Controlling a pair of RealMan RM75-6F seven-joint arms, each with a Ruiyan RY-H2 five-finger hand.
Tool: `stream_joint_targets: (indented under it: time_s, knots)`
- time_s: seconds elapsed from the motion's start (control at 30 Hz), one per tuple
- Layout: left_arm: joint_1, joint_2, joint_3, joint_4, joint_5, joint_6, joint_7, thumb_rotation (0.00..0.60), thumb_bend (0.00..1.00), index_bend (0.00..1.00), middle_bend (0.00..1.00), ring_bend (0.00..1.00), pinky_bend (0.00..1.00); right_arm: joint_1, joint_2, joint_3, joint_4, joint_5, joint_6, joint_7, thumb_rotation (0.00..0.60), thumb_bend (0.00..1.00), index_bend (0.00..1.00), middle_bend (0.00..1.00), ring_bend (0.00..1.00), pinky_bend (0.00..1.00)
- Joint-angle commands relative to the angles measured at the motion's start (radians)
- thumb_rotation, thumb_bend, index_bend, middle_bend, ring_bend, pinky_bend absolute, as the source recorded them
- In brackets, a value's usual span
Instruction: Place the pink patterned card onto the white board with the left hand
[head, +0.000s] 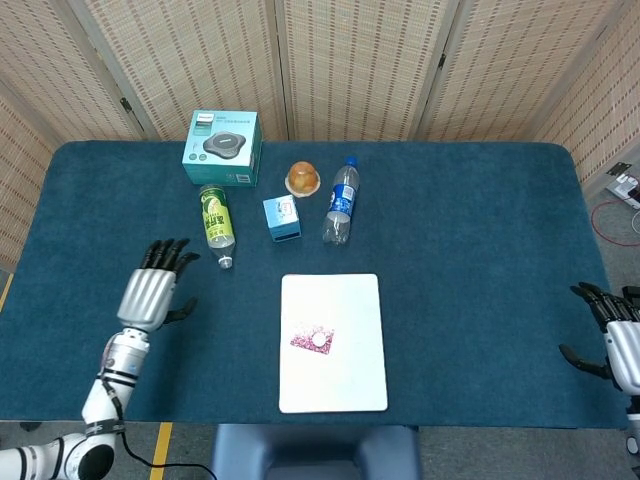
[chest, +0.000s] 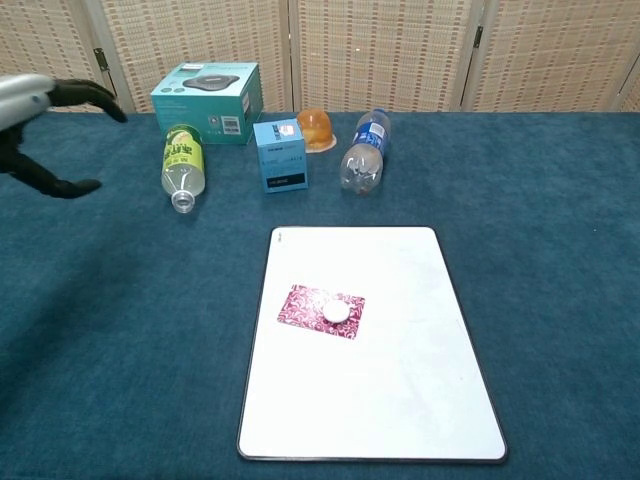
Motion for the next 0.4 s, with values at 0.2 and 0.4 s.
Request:
stream_joint_targets:
  time_s: [0.2, 0.4]
  knots:
    - [0.159, 0.1, 0.085, 0.041, 0.078, 0.121, -0.038, 0.6, 0.36, 0.23, 0.11, 0.06, 0.0, 0.02, 0.01, 0.0, -0.002, -0.01, -0.028, 0.04, 0.6, 0.25, 0.16, 0.17, 0.16, 0.15]
    - [0.257, 0.158, 0.139, -0.01, 0.132, 0.16, -0.124, 0.6, 0.36, 0.23, 0.11, 0.06, 0.0, 0.022, 0.004, -0.001, -0.007, -0.018, -0.02, 0.035, 0.6, 0.25, 0.16, 0.17, 0.16, 0.15]
